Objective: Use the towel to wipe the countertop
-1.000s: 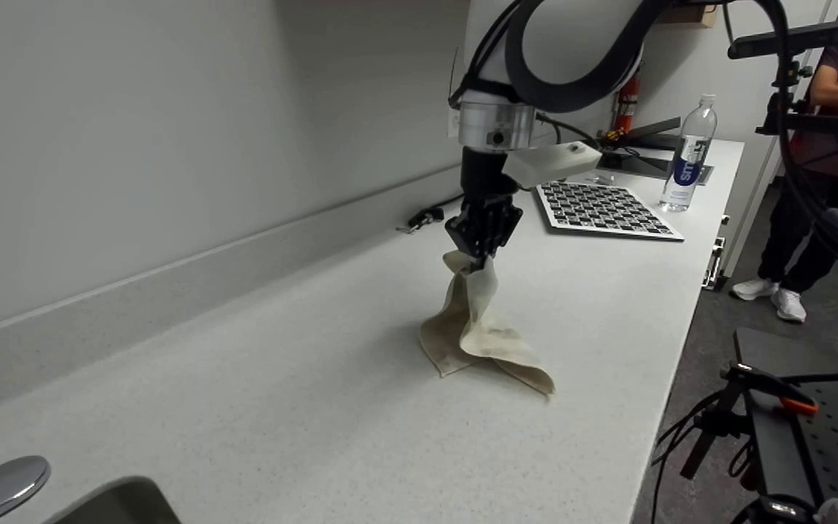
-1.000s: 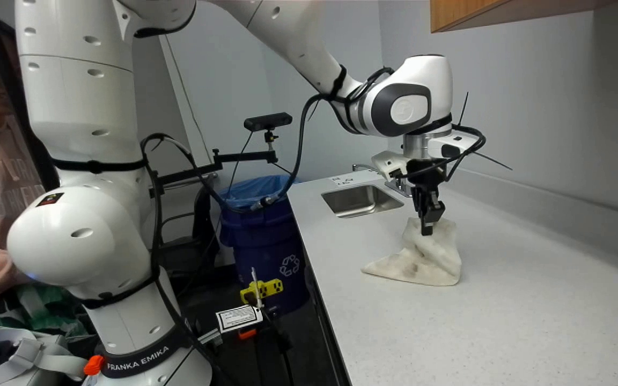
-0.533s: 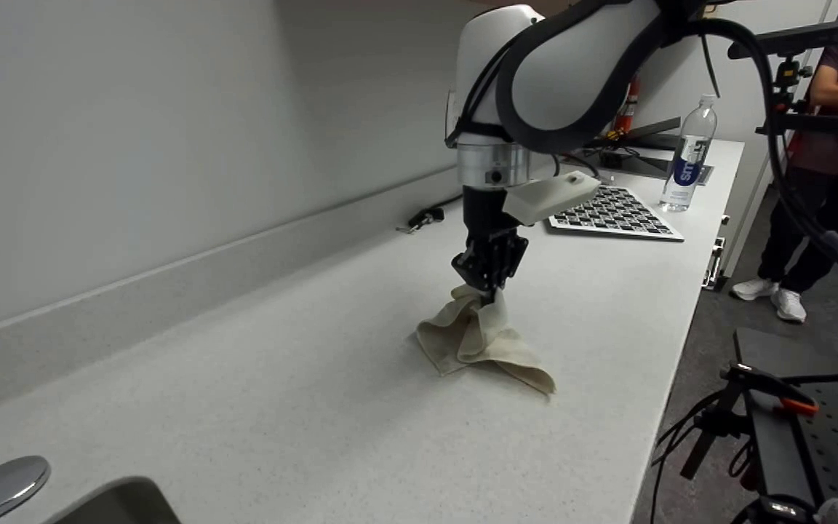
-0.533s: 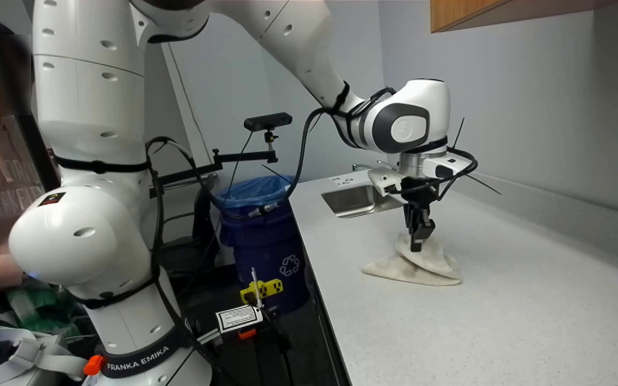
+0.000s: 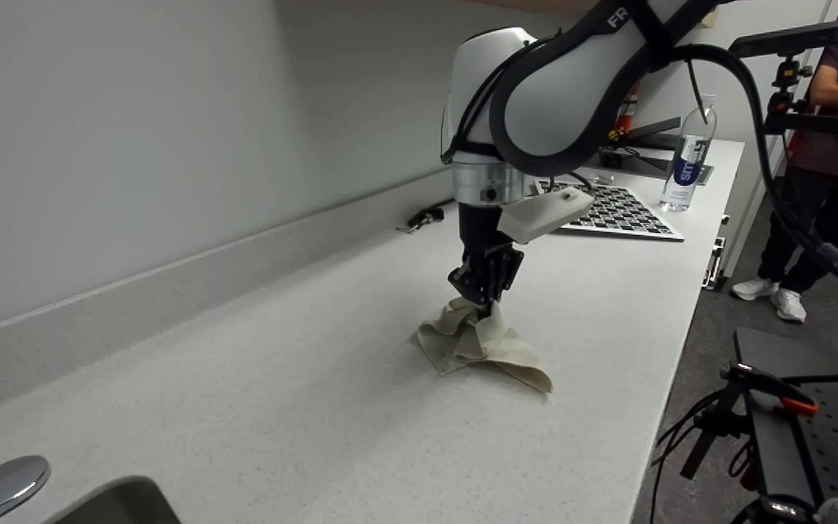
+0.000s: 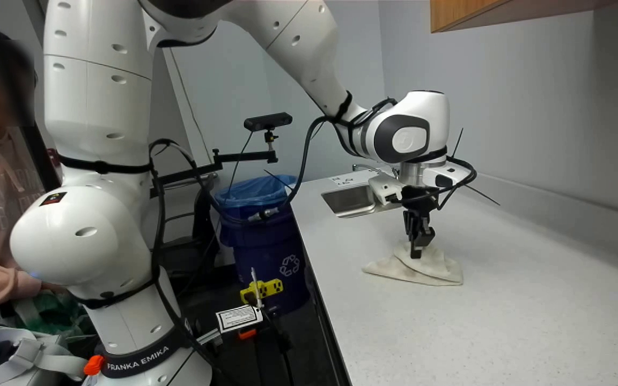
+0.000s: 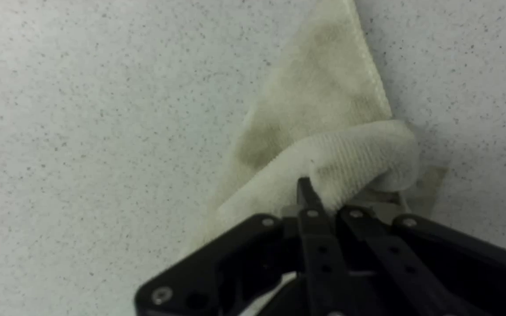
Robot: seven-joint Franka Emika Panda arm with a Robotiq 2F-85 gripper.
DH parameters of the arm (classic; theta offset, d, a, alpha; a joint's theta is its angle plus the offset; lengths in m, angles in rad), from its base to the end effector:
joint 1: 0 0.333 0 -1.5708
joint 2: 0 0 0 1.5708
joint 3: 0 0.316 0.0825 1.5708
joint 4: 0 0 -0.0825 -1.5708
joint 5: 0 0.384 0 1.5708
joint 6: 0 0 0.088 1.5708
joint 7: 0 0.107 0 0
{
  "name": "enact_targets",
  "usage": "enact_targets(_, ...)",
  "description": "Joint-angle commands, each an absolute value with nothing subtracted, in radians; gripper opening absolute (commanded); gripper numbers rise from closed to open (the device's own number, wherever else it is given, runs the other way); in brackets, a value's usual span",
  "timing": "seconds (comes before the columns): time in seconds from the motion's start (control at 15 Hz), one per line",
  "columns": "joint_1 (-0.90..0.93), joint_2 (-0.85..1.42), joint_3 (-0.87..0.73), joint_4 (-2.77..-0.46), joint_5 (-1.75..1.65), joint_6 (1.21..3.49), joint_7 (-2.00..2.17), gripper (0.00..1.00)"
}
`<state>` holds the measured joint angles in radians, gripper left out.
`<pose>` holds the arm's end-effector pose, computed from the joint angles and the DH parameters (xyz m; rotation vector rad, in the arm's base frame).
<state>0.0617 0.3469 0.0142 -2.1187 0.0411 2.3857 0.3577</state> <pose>0.5672 0.0435 0.2405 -3.0866 0.4878 0.1327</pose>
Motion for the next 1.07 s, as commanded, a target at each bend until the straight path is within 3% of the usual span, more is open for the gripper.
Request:
enact_targets(0.0,0.069,0.414,0.007,-2.075,0.079,2.433,0.368,0.01)
enact_targets(0.53,0.081,0.492,-0.001,-2.005,0.109,2.469,0.395,0.01)
enact_targets(1.0,0.172,0.578,0.007,-1.795,0.052,2.413,0.431,0.01)
